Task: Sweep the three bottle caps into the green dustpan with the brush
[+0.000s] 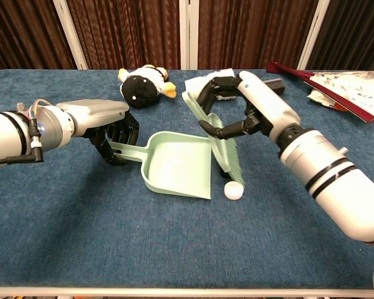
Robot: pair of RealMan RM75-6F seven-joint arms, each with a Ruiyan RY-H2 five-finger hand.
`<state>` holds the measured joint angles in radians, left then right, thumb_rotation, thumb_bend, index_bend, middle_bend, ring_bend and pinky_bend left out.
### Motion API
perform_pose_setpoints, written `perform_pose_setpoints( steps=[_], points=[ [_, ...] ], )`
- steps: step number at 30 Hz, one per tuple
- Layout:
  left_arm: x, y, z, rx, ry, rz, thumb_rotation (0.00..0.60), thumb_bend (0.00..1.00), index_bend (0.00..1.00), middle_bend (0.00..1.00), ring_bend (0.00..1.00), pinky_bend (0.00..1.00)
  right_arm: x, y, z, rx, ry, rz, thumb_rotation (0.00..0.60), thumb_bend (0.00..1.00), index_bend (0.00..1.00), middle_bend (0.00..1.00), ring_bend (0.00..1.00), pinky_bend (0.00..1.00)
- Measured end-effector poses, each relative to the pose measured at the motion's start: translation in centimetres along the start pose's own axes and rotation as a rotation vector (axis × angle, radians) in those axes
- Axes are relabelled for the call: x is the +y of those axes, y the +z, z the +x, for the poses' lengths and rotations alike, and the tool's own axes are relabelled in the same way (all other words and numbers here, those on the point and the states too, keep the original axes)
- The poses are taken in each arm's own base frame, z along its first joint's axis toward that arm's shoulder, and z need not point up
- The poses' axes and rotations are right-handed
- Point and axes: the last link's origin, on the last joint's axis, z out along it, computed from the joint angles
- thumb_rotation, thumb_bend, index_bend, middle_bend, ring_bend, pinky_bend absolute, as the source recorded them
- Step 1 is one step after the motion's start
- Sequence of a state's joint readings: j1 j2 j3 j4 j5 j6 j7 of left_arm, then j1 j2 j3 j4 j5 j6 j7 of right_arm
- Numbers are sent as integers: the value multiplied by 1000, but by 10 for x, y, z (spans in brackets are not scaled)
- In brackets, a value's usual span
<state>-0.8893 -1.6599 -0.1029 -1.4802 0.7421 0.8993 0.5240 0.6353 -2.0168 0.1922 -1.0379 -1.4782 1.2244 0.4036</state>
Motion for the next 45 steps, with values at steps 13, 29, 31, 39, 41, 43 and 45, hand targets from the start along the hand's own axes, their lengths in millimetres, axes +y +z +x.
perform_pose_setpoints(
  steps=[13,29,31,39,41,43,45],
  points=[
    [8,2,-3,-17,-4,-28,600,368,615,587,468,350,-19,22,-24,-14,115,40,600,628,725,572,214,32],
    [3,-3,-2,-36,3,-35,600,370,615,587,468,350,-16,-18,23,-28,153,73,600,628,726,580,220,32],
    [5,-4,-2,-38,7,-46,600,370,615,587,468,350,-13,-32,30,-49,144,54,600,628,726,580,220,32],
    [9,-4,-1,-42,14,-59,600,370,615,587,468,349,-4,-59,22,-99,86,24,600,628,726,580,220,28],
    [9,-4,-1,-43,12,-58,600,370,615,587,468,350,-4,-56,17,-96,79,32,600,628,729,580,219,27],
    [9,-4,-1,-45,11,-55,600,370,615,587,468,349,-5,-50,11,-91,78,46,600,628,731,580,220,27],
    [8,-4,-2,-47,8,-51,600,371,615,587,468,350,-7,-43,5,-83,76,61,600,628,731,580,220,27]
  ],
)
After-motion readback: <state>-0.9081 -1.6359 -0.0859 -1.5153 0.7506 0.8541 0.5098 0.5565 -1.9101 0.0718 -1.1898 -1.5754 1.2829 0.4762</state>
